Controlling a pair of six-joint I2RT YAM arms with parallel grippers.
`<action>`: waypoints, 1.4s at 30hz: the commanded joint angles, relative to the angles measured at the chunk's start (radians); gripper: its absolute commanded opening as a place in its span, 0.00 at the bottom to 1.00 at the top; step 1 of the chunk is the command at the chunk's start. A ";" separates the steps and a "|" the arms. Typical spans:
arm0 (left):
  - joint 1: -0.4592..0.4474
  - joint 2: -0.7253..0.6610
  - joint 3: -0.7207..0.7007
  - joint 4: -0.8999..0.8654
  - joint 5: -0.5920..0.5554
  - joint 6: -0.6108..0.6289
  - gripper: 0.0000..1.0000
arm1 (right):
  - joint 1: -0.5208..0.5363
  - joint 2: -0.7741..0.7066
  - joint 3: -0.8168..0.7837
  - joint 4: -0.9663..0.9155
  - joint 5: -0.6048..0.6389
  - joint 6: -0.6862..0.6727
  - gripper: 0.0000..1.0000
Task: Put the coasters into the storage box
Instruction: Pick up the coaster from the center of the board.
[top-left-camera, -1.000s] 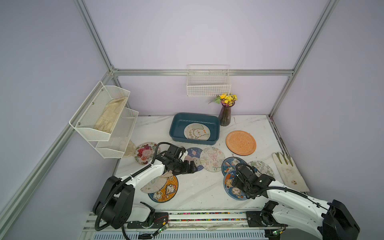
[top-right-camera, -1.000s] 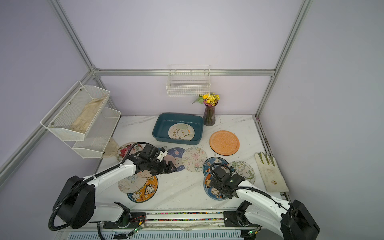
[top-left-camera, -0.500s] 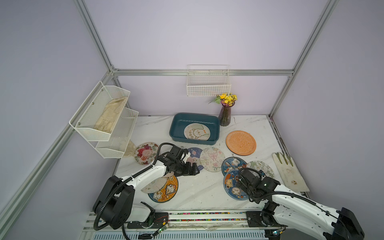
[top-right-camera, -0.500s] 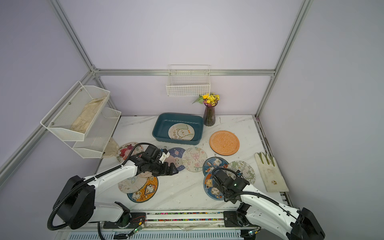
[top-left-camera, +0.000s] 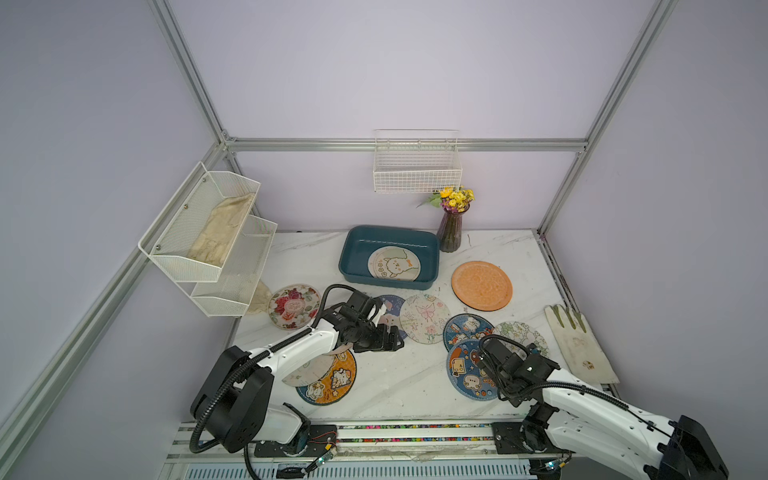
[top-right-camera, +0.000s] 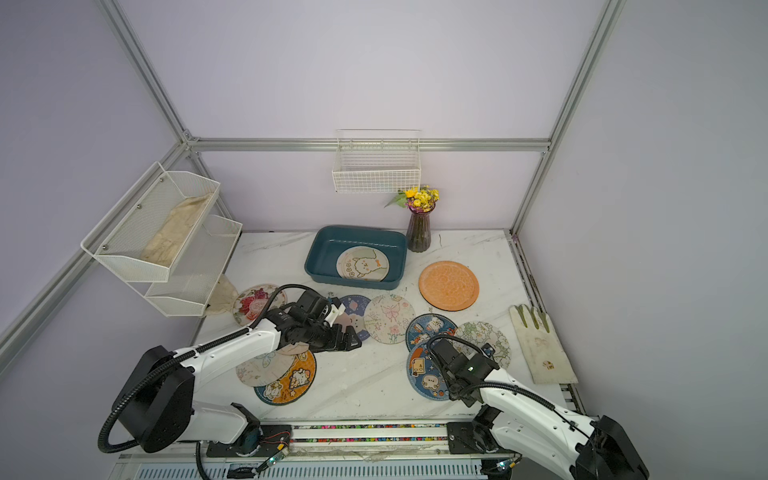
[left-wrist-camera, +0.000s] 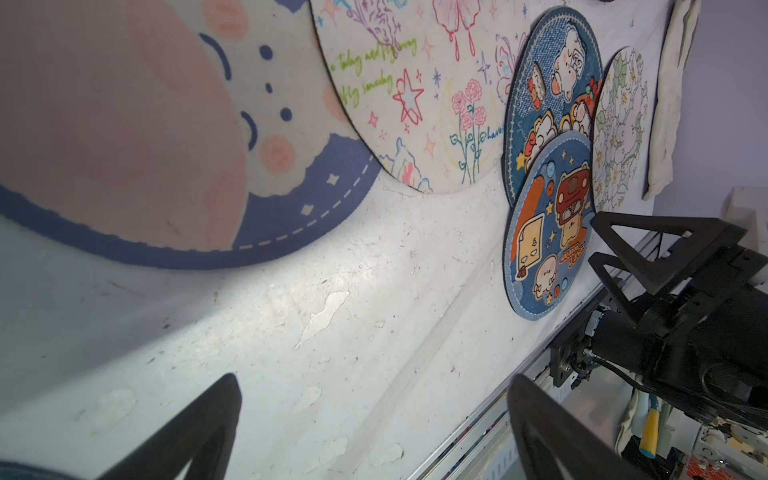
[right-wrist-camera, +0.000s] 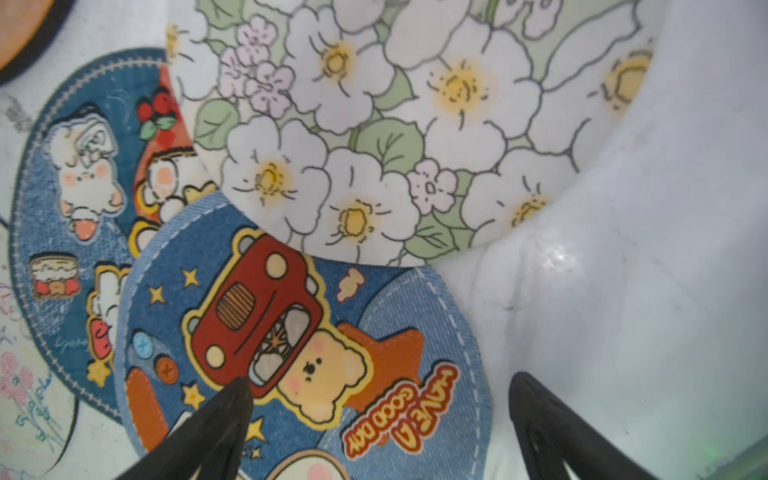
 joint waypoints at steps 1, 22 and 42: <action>-0.011 0.018 0.100 0.011 -0.011 -0.016 0.98 | -0.005 0.035 -0.042 0.038 -0.039 0.156 0.97; -0.058 0.015 0.110 0.016 -0.047 -0.037 0.98 | -0.010 0.120 0.010 0.149 -0.149 -0.041 0.97; -0.077 0.027 0.105 0.038 -0.072 -0.067 0.98 | -0.009 0.057 0.095 0.006 -0.144 -0.104 0.16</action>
